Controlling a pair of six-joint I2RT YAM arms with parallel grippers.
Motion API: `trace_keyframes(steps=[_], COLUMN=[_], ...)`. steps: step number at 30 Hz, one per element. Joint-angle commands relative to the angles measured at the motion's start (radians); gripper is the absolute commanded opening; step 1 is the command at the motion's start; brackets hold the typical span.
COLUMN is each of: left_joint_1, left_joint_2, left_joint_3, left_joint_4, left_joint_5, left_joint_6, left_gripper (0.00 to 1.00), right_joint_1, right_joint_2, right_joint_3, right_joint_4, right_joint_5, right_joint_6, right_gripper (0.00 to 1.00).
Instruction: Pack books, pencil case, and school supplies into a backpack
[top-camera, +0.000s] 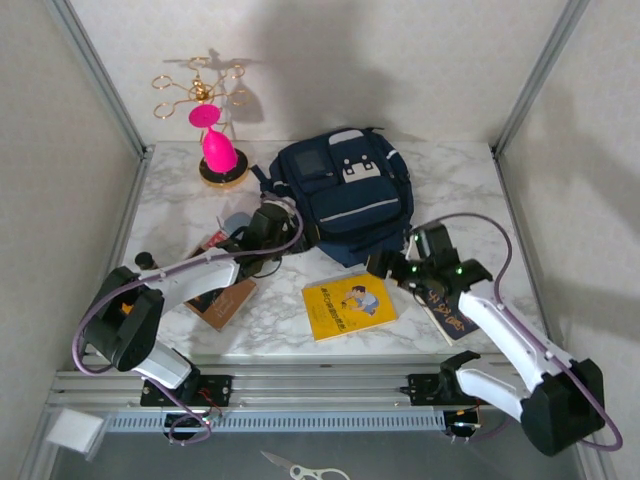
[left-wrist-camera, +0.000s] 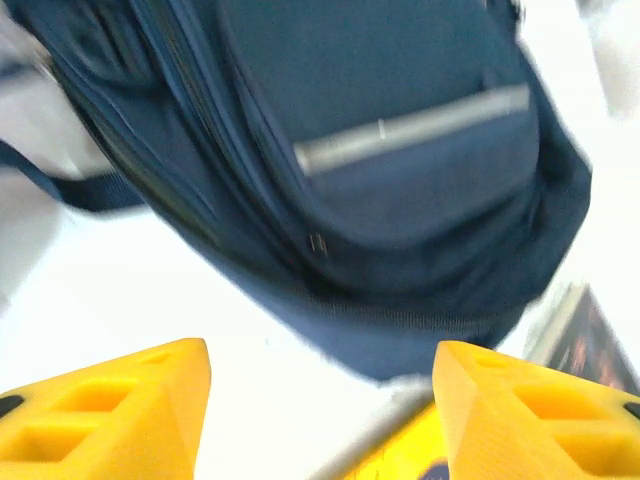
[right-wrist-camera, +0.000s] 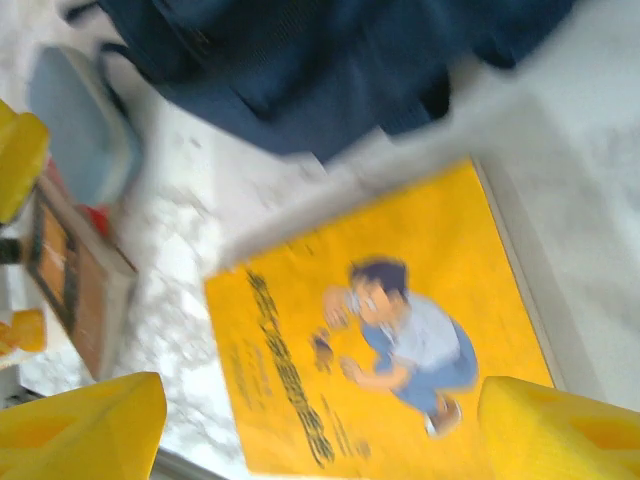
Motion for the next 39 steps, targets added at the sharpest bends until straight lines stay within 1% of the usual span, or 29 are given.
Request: trace_keyframes(steps=[1, 4, 7, 11, 13, 16, 18, 21, 25, 30, 33, 34, 37, 39], left_joint_1=[-0.043, -0.058, -0.064, -0.076, -0.083, -0.09, -0.095, -0.098, -0.098, -0.107, -0.111, -0.11, -0.112, -0.115], left_joint_2=[0.046, 0.109, 0.178, 0.275, 0.287, 0.279, 0.267, 0.234, 0.159, 0.026, -0.036, -0.056, -0.109, -0.143], left_joint_3=[0.016, 0.045, 0.077, 0.122, 0.121, 0.09, 0.059, 0.0, -0.087, -0.215, -0.269, -0.278, -0.305, -0.333], left_joint_4=[-0.121, -0.125, -0.12, -0.131, -0.127, -0.121, -0.122, -0.133, -0.151, -0.101, -0.098, -0.106, -0.111, -0.086], left_joint_5=[0.085, 0.115, 0.153, 0.177, 0.181, 0.192, 0.212, 0.214, 0.213, 0.224, 0.202, 0.185, 0.189, 0.195], left_joint_6=[0.102, 0.134, 0.163, 0.179, 0.171, 0.156, 0.151, 0.138, 0.104, 0.033, 0.006, -0.001, -0.032, -0.053], left_gripper=[0.62, 0.64, 0.66, 0.66, 0.66, 0.66, 0.66, 0.66, 0.66, 0.66, 0.66, 0.66, 0.66, 0.66], right_joint_1=[0.072, 0.151, 0.212, 0.218, 0.218, 0.218, 0.218, 0.218, 0.218, 0.22, 0.219, 0.22, 0.22, 0.251], right_joint_2=[-0.086, -0.131, -0.122, -0.069, -0.019, 0.048, 0.077, 0.143, 0.269, 0.42, 0.482, 0.489, 0.502, 0.538], right_joint_3=[-0.097, -0.208, -0.249, -0.314, -0.315, -0.313, -0.304, -0.256, -0.163, -0.039, 0.038, 0.054, 0.082, 0.147], right_joint_4=[-0.09, -0.026, 0.02, 0.156, 0.19, 0.276, 0.317, 0.355, 0.429, 0.512, 0.496, 0.484, 0.497, 0.468], right_joint_5=[0.091, 0.082, 0.095, 0.092, 0.116, 0.114, 0.132, 0.145, 0.11, 0.06, 0.059, 0.071, 0.084, 0.069], right_joint_6=[0.178, 0.282, 0.332, 0.351, 0.346, 0.341, 0.345, 0.324, 0.276, 0.245, 0.225, 0.226, 0.226, 0.201], right_gripper=[0.84, 0.85, 0.88, 0.89, 0.9, 0.9, 0.9, 0.9, 0.9, 0.89, 0.89, 0.89, 0.89, 0.89])
